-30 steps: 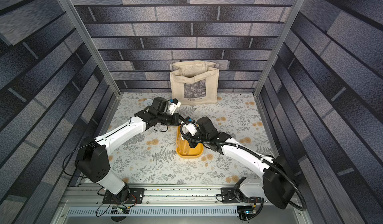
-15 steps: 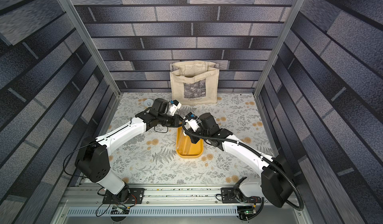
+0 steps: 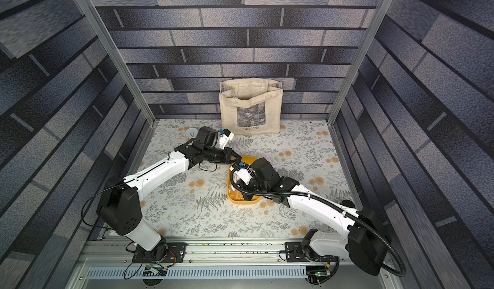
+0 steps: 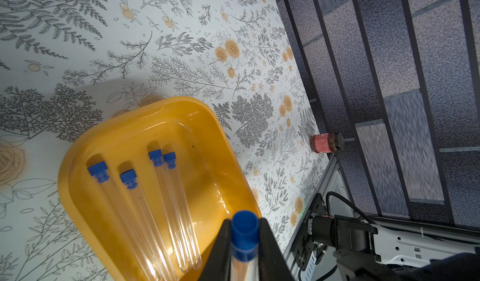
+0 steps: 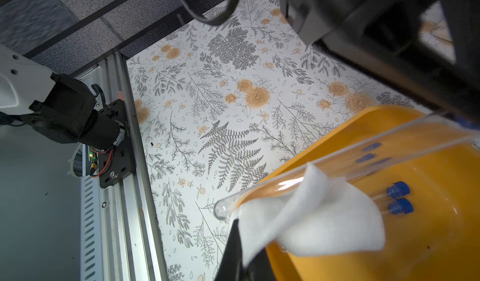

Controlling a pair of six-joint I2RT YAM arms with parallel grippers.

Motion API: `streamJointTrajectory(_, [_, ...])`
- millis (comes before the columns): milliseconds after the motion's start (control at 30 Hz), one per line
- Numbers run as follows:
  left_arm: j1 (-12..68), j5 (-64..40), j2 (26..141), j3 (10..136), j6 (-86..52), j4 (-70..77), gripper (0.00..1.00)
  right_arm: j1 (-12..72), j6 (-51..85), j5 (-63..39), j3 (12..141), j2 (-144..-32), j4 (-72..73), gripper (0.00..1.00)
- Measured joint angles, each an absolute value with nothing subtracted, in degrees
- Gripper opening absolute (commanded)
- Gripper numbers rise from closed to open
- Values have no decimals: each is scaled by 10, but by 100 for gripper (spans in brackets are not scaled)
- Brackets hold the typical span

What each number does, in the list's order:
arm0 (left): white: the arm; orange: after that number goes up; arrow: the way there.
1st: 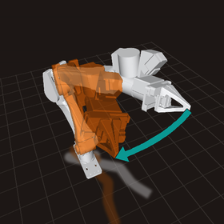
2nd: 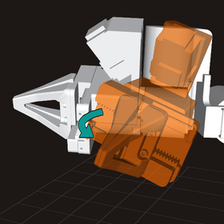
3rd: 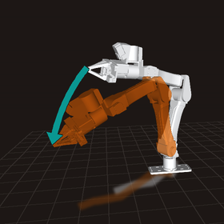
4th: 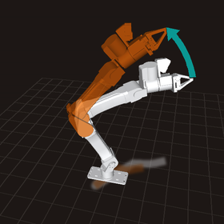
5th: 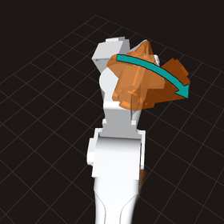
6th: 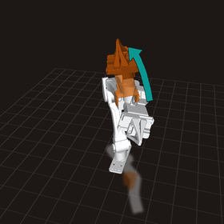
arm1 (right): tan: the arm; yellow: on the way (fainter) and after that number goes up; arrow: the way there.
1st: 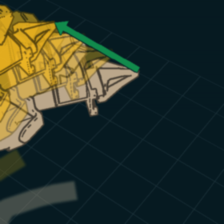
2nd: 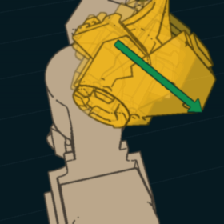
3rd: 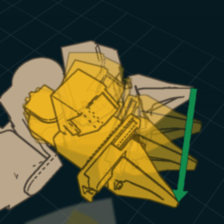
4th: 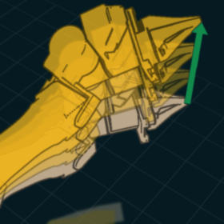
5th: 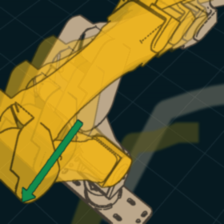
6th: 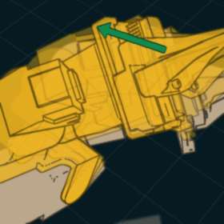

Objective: Wipe the exteriors of test tubes
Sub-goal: Wipe the dirt from the test tube.

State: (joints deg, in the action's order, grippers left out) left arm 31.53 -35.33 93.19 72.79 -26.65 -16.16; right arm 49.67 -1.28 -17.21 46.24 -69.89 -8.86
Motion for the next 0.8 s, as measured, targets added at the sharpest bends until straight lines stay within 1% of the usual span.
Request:
streamJointTrajectory(233, [315, -349, 932, 728, -267, -162, 18, 555, -3, -161, 451, -675, -115, 0])
streamJointTrajectory(467, [315, -331, 932, 724, -267, -162, 18, 562, -6, -144, 443, -634, -156, 0])
streamJointTrajectory(633, [317, -328, 932, 724, -267, -163, 18, 562, -21, -120, 454, -665, -182, 0])
streamJointTrajectory(800, [322, -328, 932, 724, -267, -162, 18, 562, -41, -72, 497, -714, -204, 0])
